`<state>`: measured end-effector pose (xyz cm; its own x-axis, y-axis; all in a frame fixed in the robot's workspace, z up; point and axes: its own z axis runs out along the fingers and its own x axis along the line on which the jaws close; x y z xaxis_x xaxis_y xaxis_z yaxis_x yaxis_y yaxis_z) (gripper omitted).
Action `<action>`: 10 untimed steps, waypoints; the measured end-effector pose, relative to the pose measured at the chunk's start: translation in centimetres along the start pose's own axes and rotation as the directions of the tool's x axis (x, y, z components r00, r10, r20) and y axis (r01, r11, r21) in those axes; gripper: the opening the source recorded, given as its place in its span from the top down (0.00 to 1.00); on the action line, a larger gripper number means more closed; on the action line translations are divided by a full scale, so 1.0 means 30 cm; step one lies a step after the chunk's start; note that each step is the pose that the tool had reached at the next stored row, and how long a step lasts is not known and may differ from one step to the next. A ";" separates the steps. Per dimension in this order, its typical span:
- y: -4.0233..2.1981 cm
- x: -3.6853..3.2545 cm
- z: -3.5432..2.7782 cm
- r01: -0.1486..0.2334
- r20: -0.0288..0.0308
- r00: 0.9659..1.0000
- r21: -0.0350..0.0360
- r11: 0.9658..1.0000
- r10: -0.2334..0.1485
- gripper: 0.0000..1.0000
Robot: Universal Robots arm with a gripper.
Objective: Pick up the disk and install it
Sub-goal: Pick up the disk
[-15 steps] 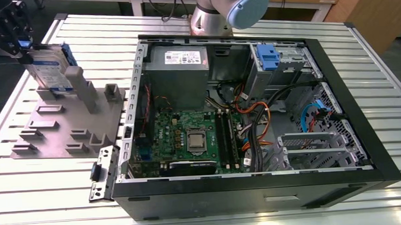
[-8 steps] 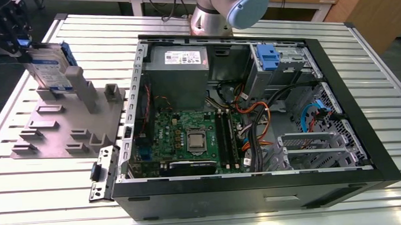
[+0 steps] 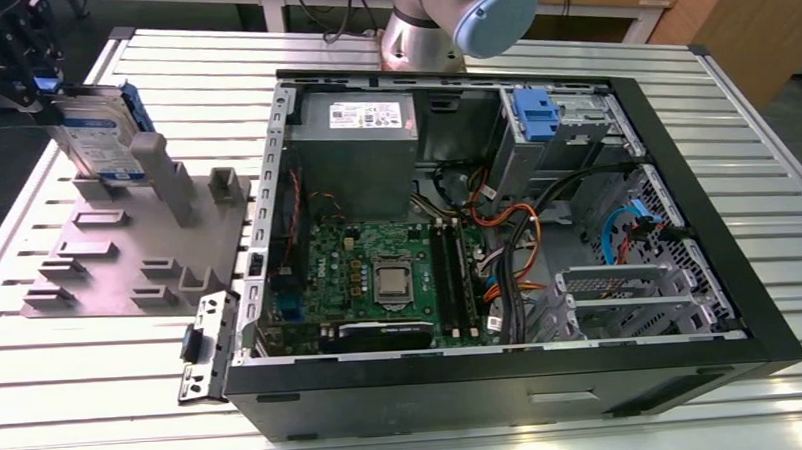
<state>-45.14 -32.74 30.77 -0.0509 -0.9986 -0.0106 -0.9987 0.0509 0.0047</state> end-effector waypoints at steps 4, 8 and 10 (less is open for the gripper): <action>0.000 0.000 0.000 0.000 0.000 1.000 0.000 1.000 0.000 0.64; 0.000 0.000 0.000 0.000 0.000 1.000 0.000 1.000 0.000 0.64; 0.000 0.000 0.000 0.000 0.000 1.000 0.000 1.000 0.000 0.64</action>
<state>-45.14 -32.74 30.77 -0.0509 -0.9986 -0.0106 -0.9987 0.0509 0.0047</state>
